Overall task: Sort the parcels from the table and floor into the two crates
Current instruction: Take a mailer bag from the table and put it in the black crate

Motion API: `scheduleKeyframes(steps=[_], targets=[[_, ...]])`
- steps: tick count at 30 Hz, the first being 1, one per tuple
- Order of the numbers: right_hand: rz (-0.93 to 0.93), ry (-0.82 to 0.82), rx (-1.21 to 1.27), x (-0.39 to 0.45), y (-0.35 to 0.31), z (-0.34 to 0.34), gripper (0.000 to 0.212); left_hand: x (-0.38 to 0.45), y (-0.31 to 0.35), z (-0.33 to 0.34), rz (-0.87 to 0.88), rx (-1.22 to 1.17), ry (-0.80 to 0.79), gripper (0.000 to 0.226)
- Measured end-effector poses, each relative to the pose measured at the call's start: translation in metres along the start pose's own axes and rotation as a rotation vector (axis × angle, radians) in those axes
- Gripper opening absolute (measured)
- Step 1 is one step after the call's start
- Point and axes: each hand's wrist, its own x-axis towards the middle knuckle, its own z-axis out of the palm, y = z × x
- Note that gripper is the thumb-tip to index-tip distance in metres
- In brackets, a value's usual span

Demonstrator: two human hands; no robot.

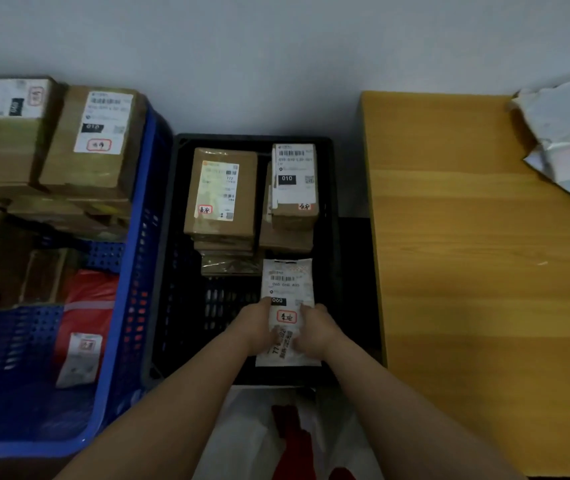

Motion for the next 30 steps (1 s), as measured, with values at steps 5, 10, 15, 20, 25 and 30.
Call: scheduleKeyframes(steps=[5,10,15,20,25,30], targets=[[0.005,0.01,-0.043,0.024,0.005,0.018,0.061,0.027,-0.011,0.018,0.0,0.032,0.048,0.07],[0.077,-0.073,-0.157,0.022,0.008,0.022,0.079,0.029,-0.008,0.03,-0.053,0.171,-0.073,0.086],[0.037,-0.044,-0.254,0.007,0.003,0.006,0.067,0.019,0.0,0.012,-0.004,0.334,-0.005,0.087],[-0.036,0.046,-0.327,-0.025,-0.011,-0.027,0.055,-0.005,0.019,-0.022,0.097,0.435,0.158,0.064],[-0.064,0.154,-0.325,-0.066,-0.026,-0.077,0.061,-0.037,0.06,-0.056,0.242,0.48,0.268,0.062],[-0.081,0.344,-0.235,-0.107,-0.027,-0.134,0.046,-0.056,0.128,-0.086,0.384,0.523,0.368,0.06]])
